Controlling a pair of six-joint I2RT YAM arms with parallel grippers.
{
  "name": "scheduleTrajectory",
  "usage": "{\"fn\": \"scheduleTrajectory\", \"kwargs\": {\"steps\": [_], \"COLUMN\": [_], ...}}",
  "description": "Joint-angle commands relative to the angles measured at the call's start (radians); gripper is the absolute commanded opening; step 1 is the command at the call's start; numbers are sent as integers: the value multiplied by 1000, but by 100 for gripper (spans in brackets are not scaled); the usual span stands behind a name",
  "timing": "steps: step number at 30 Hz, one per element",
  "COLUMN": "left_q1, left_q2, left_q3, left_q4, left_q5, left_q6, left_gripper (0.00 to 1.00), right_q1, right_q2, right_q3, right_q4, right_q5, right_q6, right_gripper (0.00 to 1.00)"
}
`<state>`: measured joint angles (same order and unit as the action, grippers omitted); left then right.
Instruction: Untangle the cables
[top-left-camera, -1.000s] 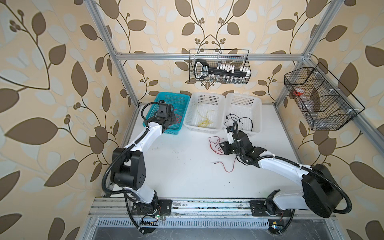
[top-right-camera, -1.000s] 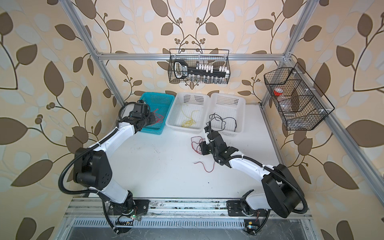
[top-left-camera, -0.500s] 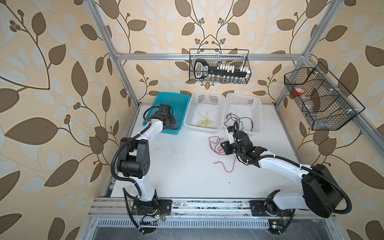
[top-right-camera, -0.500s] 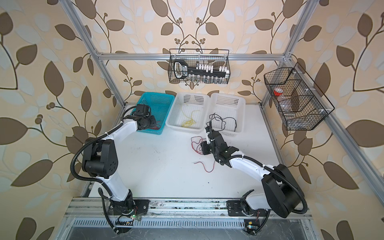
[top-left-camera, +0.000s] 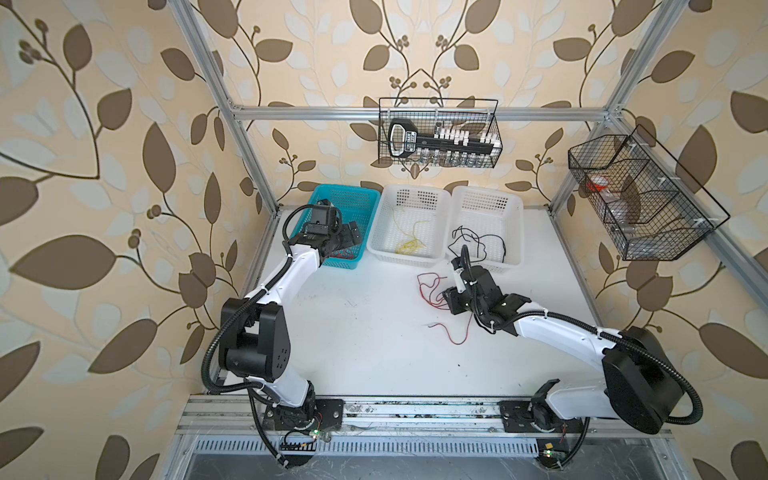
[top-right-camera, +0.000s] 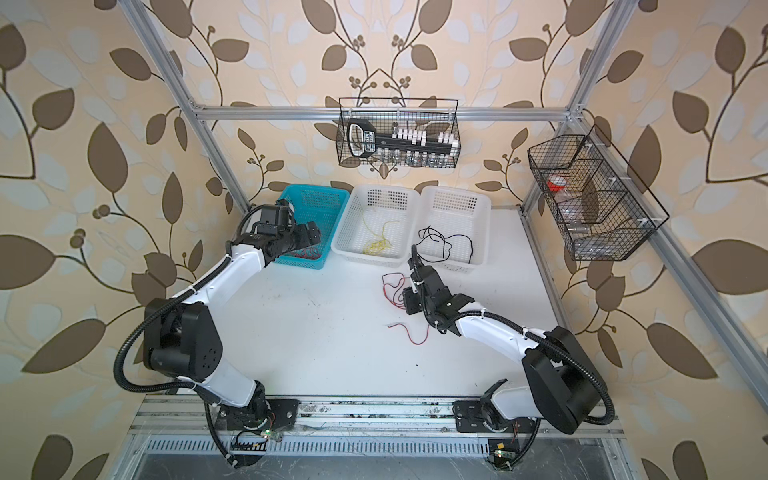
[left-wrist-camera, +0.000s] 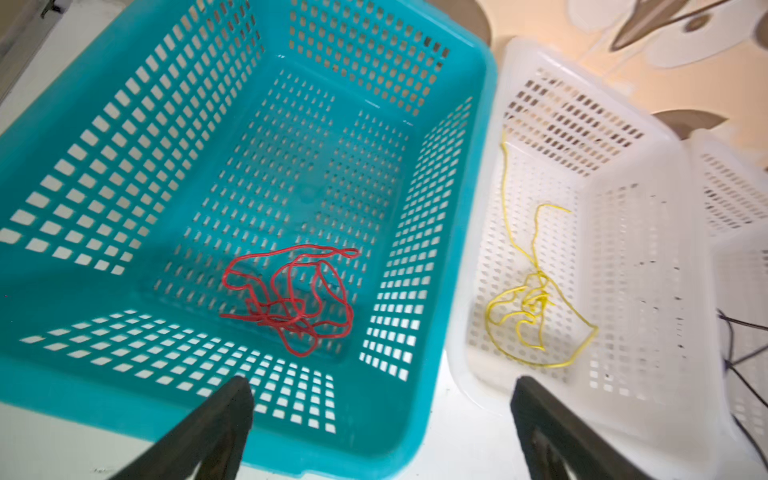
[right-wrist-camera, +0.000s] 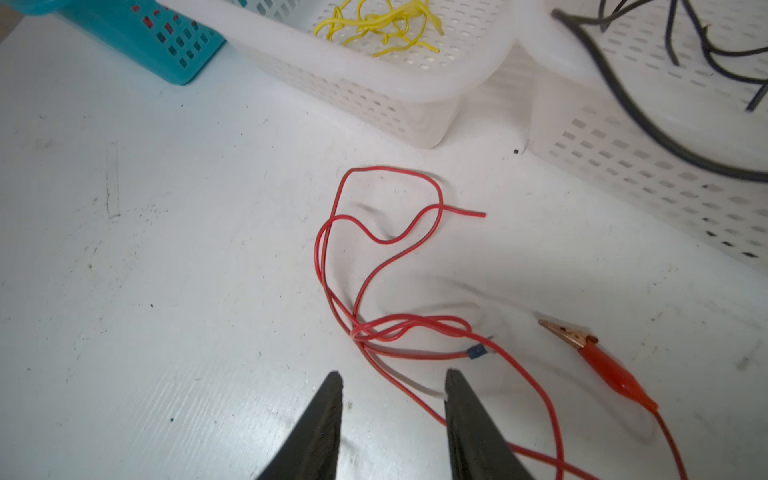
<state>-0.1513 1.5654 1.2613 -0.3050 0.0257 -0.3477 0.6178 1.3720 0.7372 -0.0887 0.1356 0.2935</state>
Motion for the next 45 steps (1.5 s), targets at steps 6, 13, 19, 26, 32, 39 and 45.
{"fn": "scheduleTrajectory", "kwargs": {"steps": [6,13,19,26,32,39,45], "left_q1": [-79,-122,-128,-133,-135,-140,-146], "left_q2": [-159,-198,-178,-165,-159,-142,-134], "left_q3": [-164,-246,-255,-254,-250,-242,-245], "left_q4": [96,110,116,116,118,106,107], "left_q5": [39,59,83,97,127,154,157], "left_q6": [-59,-73,-78,-76,-78,-73,-72], "left_gripper": [99,99,99,99,99,99,99], "right_q1": [48,48,41,5,-1,-17,-17], "right_q2": [13,53,135,208,301,375,381], "right_q3": [2,12,42,77,142,194,208], "right_q4": [-32,-21,19,110,120,127,114], "right_q5": [19,-51,-76,-105,-81,-95,-104], "right_q6": [21,42,69,100,105,132,113], "right_gripper": [43,48,48,48,45,23,4]}}
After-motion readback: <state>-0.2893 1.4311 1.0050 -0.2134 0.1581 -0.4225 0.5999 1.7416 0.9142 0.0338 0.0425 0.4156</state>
